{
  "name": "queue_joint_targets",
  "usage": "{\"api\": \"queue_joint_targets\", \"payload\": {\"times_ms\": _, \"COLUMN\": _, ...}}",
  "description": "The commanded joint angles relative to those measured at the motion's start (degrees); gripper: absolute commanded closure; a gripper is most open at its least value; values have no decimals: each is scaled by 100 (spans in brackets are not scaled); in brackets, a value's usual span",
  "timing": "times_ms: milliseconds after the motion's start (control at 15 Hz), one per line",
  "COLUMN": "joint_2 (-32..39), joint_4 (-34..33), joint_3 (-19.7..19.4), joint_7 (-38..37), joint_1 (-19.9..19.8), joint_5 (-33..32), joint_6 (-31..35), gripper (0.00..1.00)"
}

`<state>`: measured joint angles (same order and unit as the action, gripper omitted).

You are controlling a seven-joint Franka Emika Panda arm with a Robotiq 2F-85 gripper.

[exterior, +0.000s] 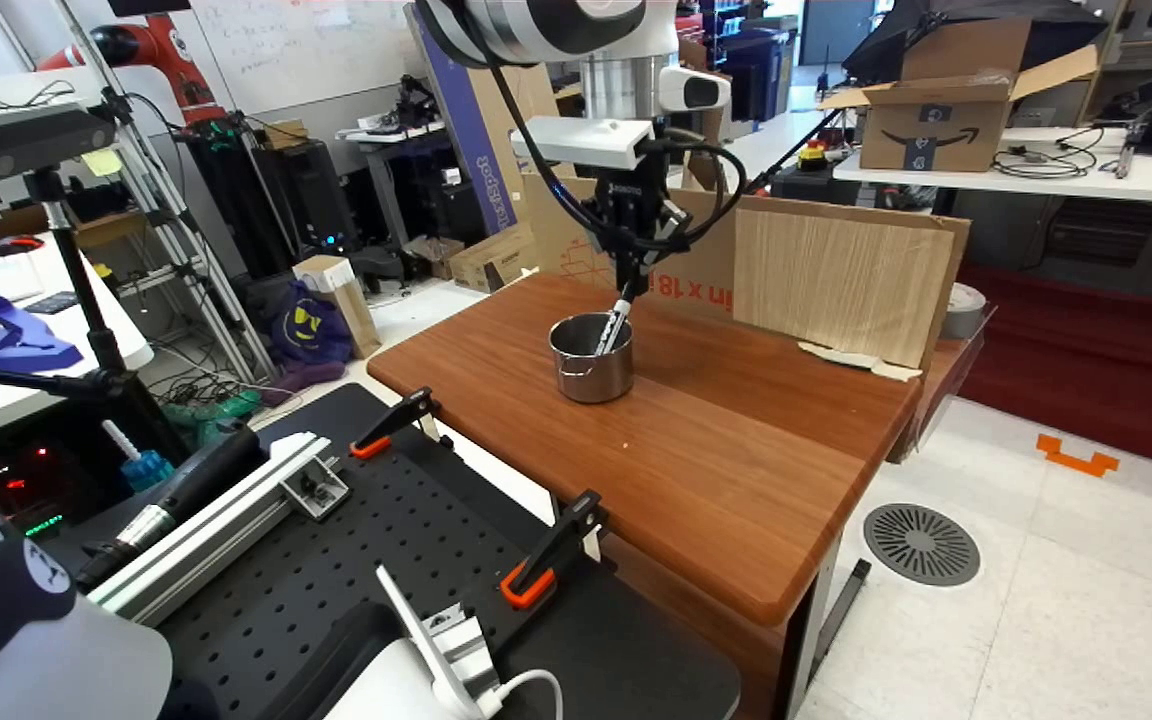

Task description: Remove the marker from the pot and put it on the table

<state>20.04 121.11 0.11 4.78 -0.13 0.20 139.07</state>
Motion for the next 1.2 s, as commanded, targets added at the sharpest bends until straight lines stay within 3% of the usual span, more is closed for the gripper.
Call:
{"api": "queue_joint_targets", "payload": {"times_ms": 0, "joint_2": -409, "joint_4": 244, "joint_3": 17, "joint_7": -48, "joint_1": -31, "joint_5": 15, "joint_6": -5, "gripper": 95}}
{"api": "queue_joint_targets", "payload": {"times_ms": 267, "joint_2": -740, "joint_4": 192, "joint_3": 95, "joint_7": 130, "joint_1": -125, "joint_5": 405, "joint_6": -244, "gripper": 95}}
{"api": "queue_joint_targets", "payload": {"times_ms": 733, "joint_2": -920, "joint_4": -62, "joint_3": 140, "joint_7": 66, "joint_1": -180, "joint_5": 1651, "joint_6": -867, "gripper": 95}}
{"api": "queue_joint_targets", "payload": {"times_ms": 1133, "joint_2": -577, "joint_4": -521, "joint_3": 201, "joint_7": -209, "joint_1": -78, "joint_5": 1837, "joint_6": -1354, "gripper": 95}}
